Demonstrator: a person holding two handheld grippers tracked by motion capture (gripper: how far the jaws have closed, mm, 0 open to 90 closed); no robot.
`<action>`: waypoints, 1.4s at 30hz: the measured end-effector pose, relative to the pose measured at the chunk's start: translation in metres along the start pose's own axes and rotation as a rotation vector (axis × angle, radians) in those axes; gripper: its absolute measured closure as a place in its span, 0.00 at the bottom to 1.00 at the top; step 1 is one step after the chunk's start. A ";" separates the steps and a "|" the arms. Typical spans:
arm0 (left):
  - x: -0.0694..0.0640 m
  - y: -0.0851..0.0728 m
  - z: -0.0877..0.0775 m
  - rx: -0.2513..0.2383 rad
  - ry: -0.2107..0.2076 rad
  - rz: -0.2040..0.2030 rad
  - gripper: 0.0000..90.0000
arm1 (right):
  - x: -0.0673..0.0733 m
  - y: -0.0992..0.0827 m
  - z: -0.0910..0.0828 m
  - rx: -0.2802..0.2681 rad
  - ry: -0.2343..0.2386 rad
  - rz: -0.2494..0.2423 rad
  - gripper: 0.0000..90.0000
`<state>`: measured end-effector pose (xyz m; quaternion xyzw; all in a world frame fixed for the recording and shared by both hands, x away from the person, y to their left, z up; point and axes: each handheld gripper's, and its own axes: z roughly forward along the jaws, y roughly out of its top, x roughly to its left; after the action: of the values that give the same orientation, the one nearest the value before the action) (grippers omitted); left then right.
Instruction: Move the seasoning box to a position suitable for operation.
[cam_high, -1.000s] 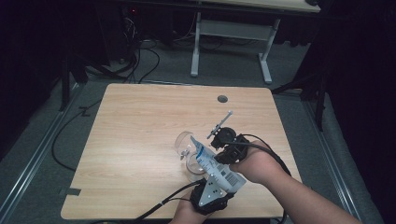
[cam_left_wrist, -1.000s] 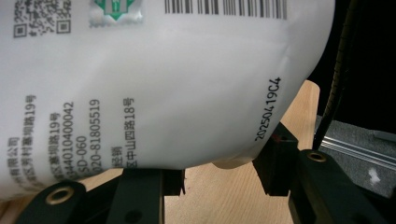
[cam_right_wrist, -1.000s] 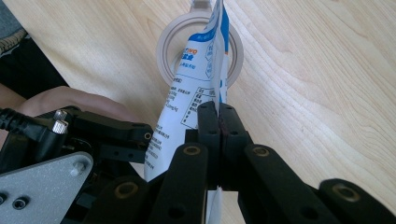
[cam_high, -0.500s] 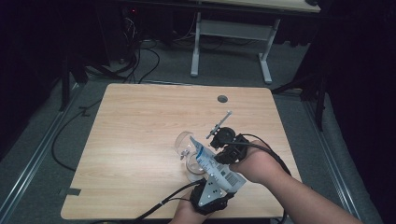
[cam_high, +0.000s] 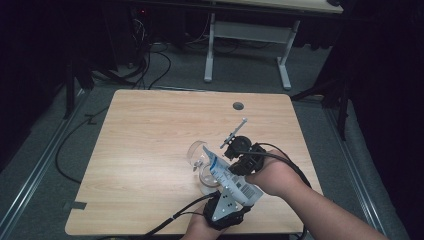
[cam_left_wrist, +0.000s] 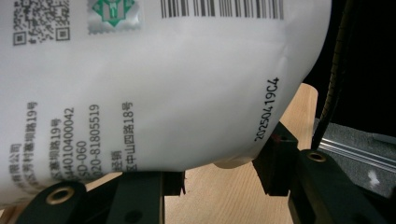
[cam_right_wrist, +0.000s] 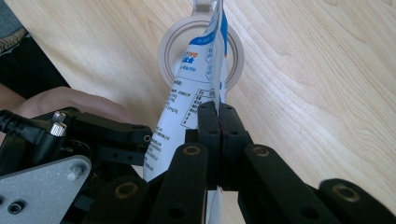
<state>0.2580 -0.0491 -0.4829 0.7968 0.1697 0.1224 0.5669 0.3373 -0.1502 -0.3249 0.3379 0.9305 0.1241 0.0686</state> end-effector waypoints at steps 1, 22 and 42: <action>0.000 0.000 0.000 -0.001 0.000 0.000 0.66 | 0.000 0.000 0.000 0.000 0.000 -0.001 1.00; 0.002 0.003 -0.001 -0.012 -0.006 -0.012 0.66 | 0.000 0.002 -0.002 -0.009 -0.002 -0.007 1.00; 0.002 0.003 -0.001 -0.015 -0.004 -0.013 0.66 | 0.001 0.004 -0.002 -0.006 -0.008 -0.012 1.00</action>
<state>0.2597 -0.0481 -0.4791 0.7917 0.1729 0.1180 0.5739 0.3385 -0.1474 -0.3219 0.3326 0.9318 0.1251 0.0739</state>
